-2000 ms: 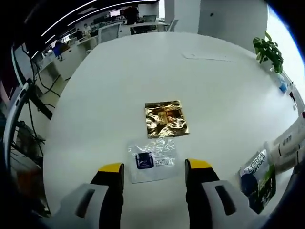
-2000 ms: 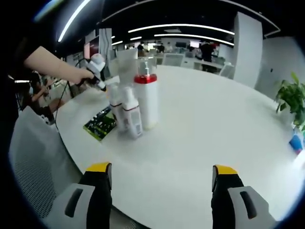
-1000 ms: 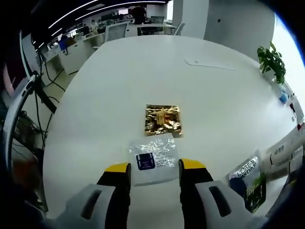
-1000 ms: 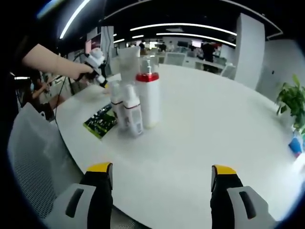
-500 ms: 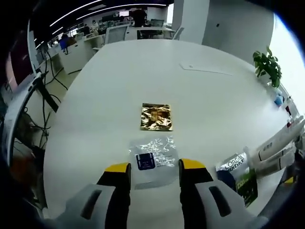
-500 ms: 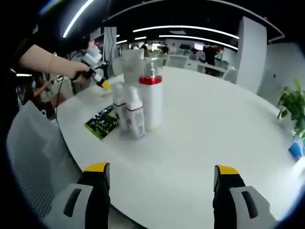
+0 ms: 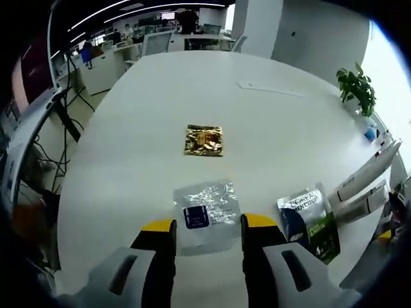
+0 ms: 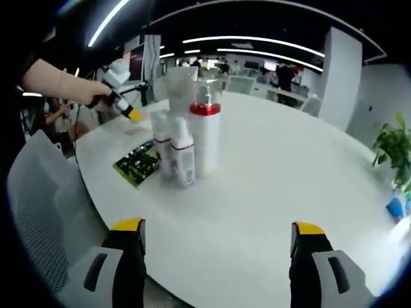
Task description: Arrange the skincare products in the storage area until every visible bottle or jar stands upright without overlapping.
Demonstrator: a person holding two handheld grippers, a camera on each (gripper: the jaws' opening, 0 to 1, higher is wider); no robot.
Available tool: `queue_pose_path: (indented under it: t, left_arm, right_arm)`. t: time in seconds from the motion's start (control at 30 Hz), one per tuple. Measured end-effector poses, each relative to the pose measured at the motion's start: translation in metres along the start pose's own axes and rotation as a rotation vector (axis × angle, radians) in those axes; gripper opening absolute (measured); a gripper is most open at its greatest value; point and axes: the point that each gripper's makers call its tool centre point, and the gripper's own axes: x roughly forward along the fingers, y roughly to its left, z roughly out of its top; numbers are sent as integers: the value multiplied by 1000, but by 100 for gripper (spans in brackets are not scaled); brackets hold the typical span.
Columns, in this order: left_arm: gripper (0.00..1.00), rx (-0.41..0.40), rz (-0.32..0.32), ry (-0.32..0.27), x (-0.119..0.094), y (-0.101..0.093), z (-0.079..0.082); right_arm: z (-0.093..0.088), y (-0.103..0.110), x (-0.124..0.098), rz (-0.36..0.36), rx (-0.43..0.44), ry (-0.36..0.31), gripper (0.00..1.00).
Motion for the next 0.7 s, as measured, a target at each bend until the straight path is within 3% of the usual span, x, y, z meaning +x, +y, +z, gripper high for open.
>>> queue_pose_path:
  t: [0.53,0.7]
  left_arm:
    - [35,-12,-46,43,-10,-24,-29]
    - [35,-13,-55,64,-13,-32,-47]
  right_arm:
    - [-9,-2,5,7,6,26,99]
    - [-9,-3,5,6,9,21,99]
